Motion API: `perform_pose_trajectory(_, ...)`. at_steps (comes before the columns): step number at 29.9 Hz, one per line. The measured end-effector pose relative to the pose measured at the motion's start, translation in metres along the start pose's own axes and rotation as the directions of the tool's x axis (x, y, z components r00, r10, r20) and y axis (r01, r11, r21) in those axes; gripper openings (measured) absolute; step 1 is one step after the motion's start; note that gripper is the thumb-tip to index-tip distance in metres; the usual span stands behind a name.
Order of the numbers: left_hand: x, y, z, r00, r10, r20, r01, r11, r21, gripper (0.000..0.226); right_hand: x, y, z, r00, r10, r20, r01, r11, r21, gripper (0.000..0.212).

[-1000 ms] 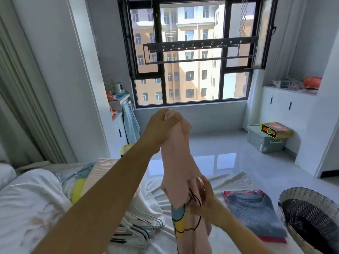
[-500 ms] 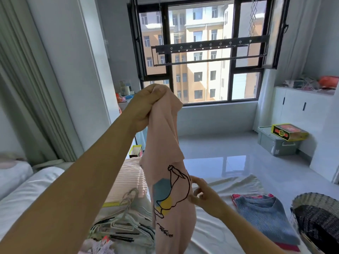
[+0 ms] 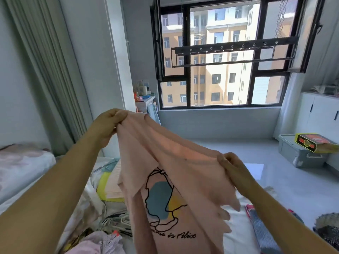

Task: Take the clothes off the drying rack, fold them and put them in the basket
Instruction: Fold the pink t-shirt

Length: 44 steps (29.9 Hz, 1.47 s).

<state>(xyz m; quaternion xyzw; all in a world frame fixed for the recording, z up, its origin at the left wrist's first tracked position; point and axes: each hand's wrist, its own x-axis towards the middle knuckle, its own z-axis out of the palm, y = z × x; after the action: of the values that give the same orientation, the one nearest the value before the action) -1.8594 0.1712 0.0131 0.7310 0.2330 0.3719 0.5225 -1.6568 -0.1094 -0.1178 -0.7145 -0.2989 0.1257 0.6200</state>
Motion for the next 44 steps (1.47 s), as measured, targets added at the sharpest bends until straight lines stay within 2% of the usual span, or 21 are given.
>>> perform_pose_trajectory(2,-0.001,-0.023,-0.008,0.997,-0.066,-0.050,0.070,0.993,0.099,0.012,0.009,-0.020,-0.011,0.988,-0.144,-0.050,0.134,0.976,-0.171,0.025)
perform_pose_trajectory(4,-0.004,-0.041,-0.009,0.989,-0.119,-0.090,0.130,0.983,0.127,0.013,0.015,-0.040,-0.022,0.974,-0.225,0.014,0.219,0.929,-0.297,0.022)
perform_pose_trajectory(8,-0.014,-0.060,-0.008,0.981,-0.157,-0.117,0.172,0.976,0.131,0.021,0.024,-0.068,-0.043,0.960,-0.083,0.266,0.213,0.834,-0.509,0.014)
perform_pose_trajectory(10,-0.021,-0.062,-0.008,0.979,-0.172,-0.111,0.185,0.976,0.114,0.018,0.027,-0.076,-0.054,0.947,-0.030,0.320,0.235,0.744,-0.626,0.025)
perform_pose_trajectory(11,-0.025,-0.062,-0.008,0.978,-0.179,-0.105,0.190,0.977,0.098,0.014,0.029,-0.079,-0.060,0.952,-0.047,0.304,0.238,0.740,-0.629,0.028)
perform_pose_trajectory(14,-0.035,-0.062,-0.003,0.978,-0.182,-0.097,0.189,0.979,0.071,0.005,0.030,-0.084,-0.073,0.976,-0.139,0.168,0.202,0.868,-0.454,0.020)
perform_pose_trajectory(15,-0.038,-0.063,0.000,0.979,-0.175,-0.109,0.184,0.980,0.080,0.004,0.030,-0.084,-0.076,0.976,-0.136,0.173,0.200,0.872,-0.446,0.019)
perform_pose_trajectory(18,-0.045,-0.064,0.010,0.978,-0.152,-0.143,0.176,0.968,0.177,0.003,0.035,-0.078,-0.079,0.972,-0.049,0.228,0.174,0.801,-0.572,0.020)
perform_pose_trajectory(22,-0.053,-0.066,0.036,0.962,-0.186,-0.201,0.194,0.981,0.024,0.006,0.037,-0.067,-0.096,0.977,-0.025,0.210,0.160,0.738,-0.656,0.022)
perform_pose_trajectory(27,-0.061,-0.063,0.052,0.988,-0.124,-0.089,0.134,0.985,0.111,0.019,0.030,-0.038,-0.122,0.995,-0.014,0.102,0.089,0.607,-0.790,0.030)
perform_pose_trajectory(28,-0.061,-0.060,0.051,0.991,-0.115,-0.067,0.123,0.985,0.123,0.021,0.026,-0.038,-0.125,0.996,-0.021,0.091,0.085,0.608,-0.789,0.032)
perform_pose_trajectory(31,-0.056,-0.053,0.042,0.992,-0.128,-0.013,0.128,0.986,0.108,0.021,0.015,-0.047,-0.127,0.990,0.080,0.116,0.002,0.814,-0.581,0.034)
perform_pose_trajectory(32,-0.053,-0.053,0.040,0.990,-0.140,0.008,0.138,0.985,0.099,0.021,0.014,-0.051,-0.126,0.987,0.110,0.118,-0.030,0.844,-0.536,0.034)
perform_pose_trajectory(36,-0.039,-0.074,0.040,0.983,-0.179,0.044,0.170,0.973,0.154,0.020,0.028,-0.034,-0.113,0.996,0.064,0.056,-0.019,0.808,-0.588,0.034)
perform_pose_trajectory(39,-0.028,-0.113,0.056,0.970,-0.239,0.048,0.228,0.959,0.170,0.019,0.042,0.003,-0.102,0.996,0.079,-0.052,-0.094,0.808,-0.582,0.032)
perform_pose_trajectory(44,-0.006,-0.159,0.088,0.955,-0.296,0.023,0.294,0.953,0.077,0.020,0.064,0.051,-0.097,0.984,0.023,-0.179,-0.124,0.805,-0.580,0.024)
